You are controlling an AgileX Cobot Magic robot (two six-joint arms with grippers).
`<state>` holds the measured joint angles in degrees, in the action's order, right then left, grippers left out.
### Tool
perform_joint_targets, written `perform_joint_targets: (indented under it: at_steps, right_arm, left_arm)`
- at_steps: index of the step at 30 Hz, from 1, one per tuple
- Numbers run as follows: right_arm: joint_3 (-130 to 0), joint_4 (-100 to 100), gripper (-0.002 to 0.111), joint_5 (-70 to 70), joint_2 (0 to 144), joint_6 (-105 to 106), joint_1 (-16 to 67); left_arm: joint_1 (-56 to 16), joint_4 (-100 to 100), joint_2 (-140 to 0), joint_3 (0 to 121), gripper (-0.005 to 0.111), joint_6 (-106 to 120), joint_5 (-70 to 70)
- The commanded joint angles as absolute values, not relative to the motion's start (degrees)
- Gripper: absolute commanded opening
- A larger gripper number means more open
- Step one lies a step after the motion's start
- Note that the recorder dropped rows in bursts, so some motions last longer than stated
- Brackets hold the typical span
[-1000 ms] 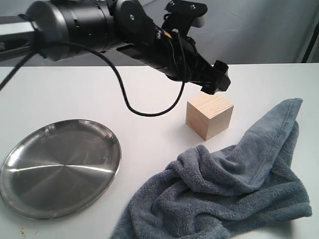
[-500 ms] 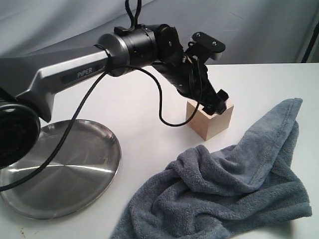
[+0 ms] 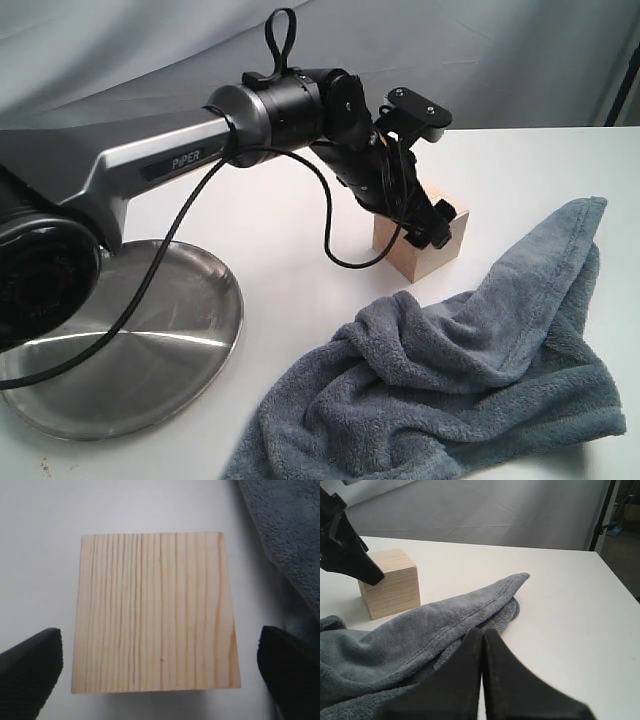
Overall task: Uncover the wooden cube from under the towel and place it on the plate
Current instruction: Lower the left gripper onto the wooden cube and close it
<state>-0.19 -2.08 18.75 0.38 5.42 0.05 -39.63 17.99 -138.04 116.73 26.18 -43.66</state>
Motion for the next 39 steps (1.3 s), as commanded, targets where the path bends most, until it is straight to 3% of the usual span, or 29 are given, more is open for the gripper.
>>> perform_joint_targets:
  at_steps: [1, 24, 26, 30, 34, 39]
  right_arm:
    - [0.00, -2.23, 0.000, 18.37, 0.00, 5.45, 0.28]
    - [0.00, -2.23, 0.000, 18.37, 0.00, 5.45, 0.28]
    - [0.00, -2.23, 0.000, 18.37, 0.00, 5.45, 0.28]
    - [0.00, -2.23, 0.000, 18.37, 0.00, 5.45, 0.28]
    - [0.00, -2.23, 0.000, 18.37, 0.00, 5.45, 0.28]
    - [0.00, -2.23, 0.000, 18.37, 0.00, 5.45, 0.28]
  left_arm:
    - [-40.58, 19.12, -139.24, 116.92, 0.102, 25.93, -39.91]
    - [-40.94, 19.11, -141.36, 116.92, 0.101, 26.13, -38.79]
    - [-40.94, 19.11, -141.36, 116.92, 0.096, 26.13, -38.79]
    - [-40.94, 19.11, -141.36, 116.92, 0.067, 26.13, -38.57]
    - [-40.94, 18.89, -141.36, 116.92, 0.046, 26.13, -38.20]
    - [-40.94, 18.89, -141.36, 116.92, 0.042, 26.02, -36.70]
